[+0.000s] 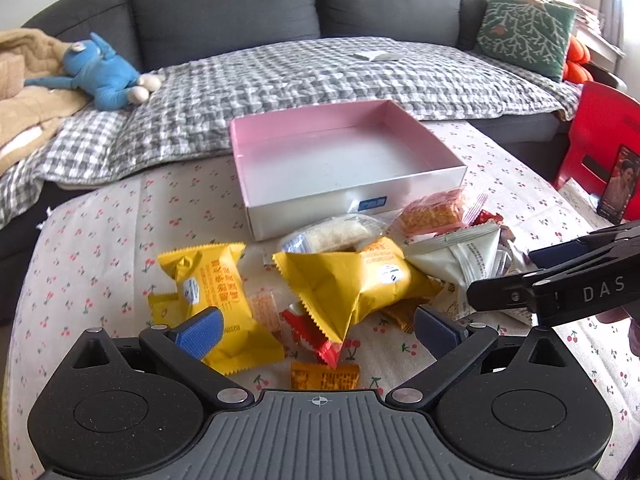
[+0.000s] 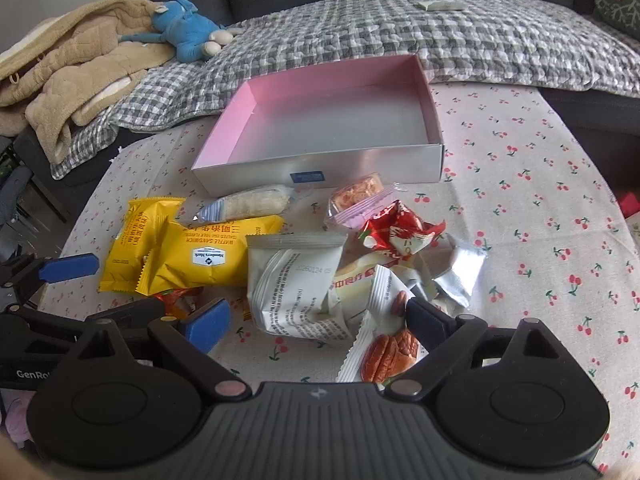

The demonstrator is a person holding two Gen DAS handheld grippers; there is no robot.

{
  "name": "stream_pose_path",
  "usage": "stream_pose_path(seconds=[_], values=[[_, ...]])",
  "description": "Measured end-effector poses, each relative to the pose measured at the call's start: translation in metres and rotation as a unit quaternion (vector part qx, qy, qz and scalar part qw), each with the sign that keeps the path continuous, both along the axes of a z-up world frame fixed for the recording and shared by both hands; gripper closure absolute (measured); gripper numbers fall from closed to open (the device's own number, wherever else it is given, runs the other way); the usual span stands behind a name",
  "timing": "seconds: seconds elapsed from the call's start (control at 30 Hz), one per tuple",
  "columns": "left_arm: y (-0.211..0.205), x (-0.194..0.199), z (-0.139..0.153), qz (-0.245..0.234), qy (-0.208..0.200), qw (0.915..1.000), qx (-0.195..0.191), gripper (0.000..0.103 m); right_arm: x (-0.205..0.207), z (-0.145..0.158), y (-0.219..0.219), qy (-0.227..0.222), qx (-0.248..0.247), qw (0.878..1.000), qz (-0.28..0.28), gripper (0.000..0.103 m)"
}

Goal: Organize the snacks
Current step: 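Grasp the yellow sandwich packet with the left tool while the right tool grasps the white packet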

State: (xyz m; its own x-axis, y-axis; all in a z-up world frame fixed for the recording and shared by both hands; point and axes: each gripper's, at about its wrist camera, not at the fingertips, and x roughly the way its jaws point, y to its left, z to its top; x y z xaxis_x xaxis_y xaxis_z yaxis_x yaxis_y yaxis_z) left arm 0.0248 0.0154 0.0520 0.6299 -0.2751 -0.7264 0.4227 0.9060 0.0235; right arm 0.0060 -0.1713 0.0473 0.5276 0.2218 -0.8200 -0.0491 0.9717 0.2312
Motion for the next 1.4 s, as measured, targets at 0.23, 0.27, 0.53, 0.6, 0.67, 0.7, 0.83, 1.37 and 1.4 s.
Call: stream_pose_path(seconds=[0.23, 0.27, 0.53, 0.6, 0.67, 0.7, 0.83, 1.37, 1.4], values=[[-0.013, 0.013, 0.004, -0.072, -0.011, 0.9973, 0.011, 0.007, 0.008, 0.001, 0.0, 0.002, 0.011, 1.0, -0.006, 0.024], [-0.015, 0.013, 0.004, -0.083, -0.013, 0.9963, 0.013, 0.008, 0.008, 0.002, -0.001, 0.0, 0.007, 1.0, -0.009, 0.025], [-0.034, 0.021, -0.006, -0.164, -0.023, 0.9849, 0.051, 0.017, 0.009, 0.007, 0.006, -0.008, 0.027, 0.999, 0.021, 0.038], [-0.036, 0.025, -0.012, -0.166, -0.016, 0.9843, 0.058, 0.022, 0.011, 0.002, 0.008, 0.0, 0.036, 0.999, 0.027, 0.039], [-0.036, 0.028, -0.019, -0.158, -0.014, 0.985, 0.066, 0.024, 0.014, -0.004, 0.01, 0.005, 0.037, 0.999, 0.027, 0.04], [-0.036, 0.029, -0.021, -0.156, -0.015, 0.9852, 0.069, 0.025, 0.015, -0.007, 0.01, 0.005, 0.04, 0.999, 0.027, 0.041], [-0.035, 0.034, -0.027, -0.144, -0.013, 0.9866, 0.075, 0.027, 0.021, -0.014, 0.011, 0.001, 0.047, 0.998, 0.028, 0.044], [-0.035, 0.045, -0.039, -0.054, 0.002, 0.9959, 0.072, 0.068, 0.027, -0.018, 0.01, -0.018, 0.013, 1.0, 0.019, 0.067], [-0.033, 0.046, -0.038, -0.048, 0.006, 0.9967, 0.066, 0.077, 0.027, -0.017, 0.009, -0.016, 0.016, 1.0, 0.015, 0.068]])
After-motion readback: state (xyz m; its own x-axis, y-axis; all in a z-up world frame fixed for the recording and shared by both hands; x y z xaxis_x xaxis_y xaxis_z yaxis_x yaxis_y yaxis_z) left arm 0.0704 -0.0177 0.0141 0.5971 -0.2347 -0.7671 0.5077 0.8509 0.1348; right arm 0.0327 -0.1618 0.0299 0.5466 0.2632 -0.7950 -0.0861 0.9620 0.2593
